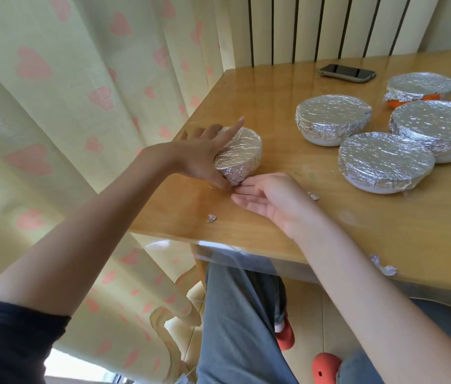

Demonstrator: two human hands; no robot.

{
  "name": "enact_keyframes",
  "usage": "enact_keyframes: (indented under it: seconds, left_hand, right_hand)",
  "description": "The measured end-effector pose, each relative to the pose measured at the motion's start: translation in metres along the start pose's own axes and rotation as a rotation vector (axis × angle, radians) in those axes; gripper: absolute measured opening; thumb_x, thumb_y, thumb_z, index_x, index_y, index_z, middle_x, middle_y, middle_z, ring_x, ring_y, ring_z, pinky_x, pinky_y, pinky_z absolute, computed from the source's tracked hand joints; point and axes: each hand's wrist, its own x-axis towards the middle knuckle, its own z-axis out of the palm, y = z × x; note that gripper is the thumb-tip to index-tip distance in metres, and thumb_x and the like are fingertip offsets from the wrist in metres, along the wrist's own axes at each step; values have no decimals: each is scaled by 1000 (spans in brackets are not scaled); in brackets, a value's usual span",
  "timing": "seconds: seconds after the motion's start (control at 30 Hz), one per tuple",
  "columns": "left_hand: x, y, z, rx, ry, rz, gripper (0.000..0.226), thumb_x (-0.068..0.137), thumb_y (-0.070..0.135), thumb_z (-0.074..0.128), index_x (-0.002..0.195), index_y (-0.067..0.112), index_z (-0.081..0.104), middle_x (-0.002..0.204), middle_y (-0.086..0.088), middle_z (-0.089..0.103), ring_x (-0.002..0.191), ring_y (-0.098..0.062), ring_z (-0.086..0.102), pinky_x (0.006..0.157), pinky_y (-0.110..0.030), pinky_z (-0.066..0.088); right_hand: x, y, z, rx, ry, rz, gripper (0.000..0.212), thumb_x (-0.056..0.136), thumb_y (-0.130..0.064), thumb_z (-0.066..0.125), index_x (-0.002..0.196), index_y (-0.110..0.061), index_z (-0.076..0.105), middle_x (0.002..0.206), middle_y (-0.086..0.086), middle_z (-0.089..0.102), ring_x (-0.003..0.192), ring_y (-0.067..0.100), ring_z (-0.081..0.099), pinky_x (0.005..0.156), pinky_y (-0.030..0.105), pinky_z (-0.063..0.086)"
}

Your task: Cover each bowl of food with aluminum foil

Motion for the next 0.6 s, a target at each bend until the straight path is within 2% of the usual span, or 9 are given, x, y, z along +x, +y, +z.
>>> enact_keyframes:
  seconds: [0.03,0.1,0.17,0.23,0.3,0.37,0.43,0.5,0.6]
  left_hand:
    - [-1,-1,-1,-9,-26,0,142,52,73,77,138,53,-33,164,0,-8,150,-25,-9,118,-57,0]
    - [-5,-7,-5,-110,-50,17,144,46,84,69,139,49,-35,162,0,-20,148,-19,-22,117,-56,-10]
    - [-9,-17,-6,-393,68,53,132,53,92,52,146,42,-27,162,4,-20,146,-13,-24,117,-49,-13]
    - [-11,-20,3,-860,332,18,98,81,83,27,154,30,-10,163,9,-9,149,-8,-9,121,-42,-7]
    - [-13,-13,23,-1377,560,-157,77,97,66,11,157,18,8,163,5,11,149,-9,13,123,-38,7]
    - [-11,-2,43,-1822,565,-276,75,101,59,9,153,7,26,157,-5,32,145,-20,29,120,-35,20]
    - [-6,6,56,-2126,478,-224,81,100,61,9,145,0,39,147,-18,46,139,-32,41,118,-42,27]
    - [-3,12,59,-2252,511,-195,81,101,59,10,141,-3,44,141,-23,50,133,-35,46,116,-48,30]
    - [0,22,58,-2205,631,-288,74,103,53,12,136,-1,49,138,-22,54,129,-33,50,113,-46,35]
  right_hand:
    - [0,-3,-6,15,-35,30,35,94,9,35,128,7,46,116,24,59,94,31,67,75,31,58]
    - [-1,-8,-18,78,-71,50,39,94,10,37,133,5,39,119,25,56,96,33,66,73,32,59]
    - [0,-8,-29,176,-53,3,43,92,13,37,135,7,37,121,27,55,102,33,64,78,31,58]
    - [2,-8,-33,263,1,-60,42,93,10,38,135,8,38,128,27,52,114,31,58,92,32,52]
    - [9,-10,-29,269,62,-123,39,98,-1,39,137,5,39,138,23,46,126,28,48,104,33,42]
    - [22,-12,-19,125,113,-175,44,101,-23,40,139,-1,39,148,17,37,136,27,38,111,36,32]
    - [34,-16,-4,-8,113,-218,57,100,-45,33,144,-9,36,153,8,32,140,22,31,115,37,22]
    - [43,-18,9,-51,66,-226,67,94,-61,28,145,-18,36,151,1,37,138,16,35,116,38,22]
    - [51,-17,17,-27,50,-248,73,90,-68,25,141,-18,42,142,3,49,129,17,46,112,41,32]
